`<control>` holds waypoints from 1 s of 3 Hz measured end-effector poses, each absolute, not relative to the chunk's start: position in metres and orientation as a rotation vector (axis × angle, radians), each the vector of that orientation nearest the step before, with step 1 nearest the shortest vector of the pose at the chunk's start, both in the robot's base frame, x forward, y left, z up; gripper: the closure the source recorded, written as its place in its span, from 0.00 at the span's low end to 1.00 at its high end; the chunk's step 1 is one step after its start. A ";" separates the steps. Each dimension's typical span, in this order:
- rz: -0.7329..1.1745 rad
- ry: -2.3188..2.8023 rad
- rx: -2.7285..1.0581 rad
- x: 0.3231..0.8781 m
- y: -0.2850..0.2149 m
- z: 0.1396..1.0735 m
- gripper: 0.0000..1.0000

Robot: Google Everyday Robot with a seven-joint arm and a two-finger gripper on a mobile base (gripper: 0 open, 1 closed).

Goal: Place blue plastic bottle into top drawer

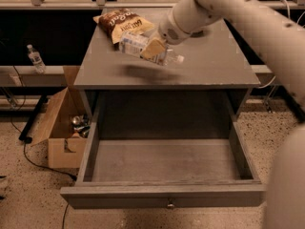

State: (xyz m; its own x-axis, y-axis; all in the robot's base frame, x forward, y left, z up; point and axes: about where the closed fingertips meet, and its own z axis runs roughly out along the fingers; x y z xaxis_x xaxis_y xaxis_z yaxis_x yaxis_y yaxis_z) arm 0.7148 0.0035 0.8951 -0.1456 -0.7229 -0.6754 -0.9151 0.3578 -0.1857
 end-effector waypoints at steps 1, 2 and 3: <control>0.353 1.881 -1.431 0.652 -0.010 0.916 1.00; 0.381 1.910 -1.459 0.600 -0.019 0.908 1.00; 0.381 1.908 -1.459 0.600 -0.019 0.908 1.00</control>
Offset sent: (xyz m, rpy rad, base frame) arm -0.1767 -0.0372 0.0128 -0.0043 0.0492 0.0509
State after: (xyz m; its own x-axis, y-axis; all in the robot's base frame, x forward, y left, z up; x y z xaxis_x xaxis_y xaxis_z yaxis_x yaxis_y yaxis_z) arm 0.6002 -0.0188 0.9080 -0.1260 -0.7257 -0.6764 -0.9297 0.3243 -0.1747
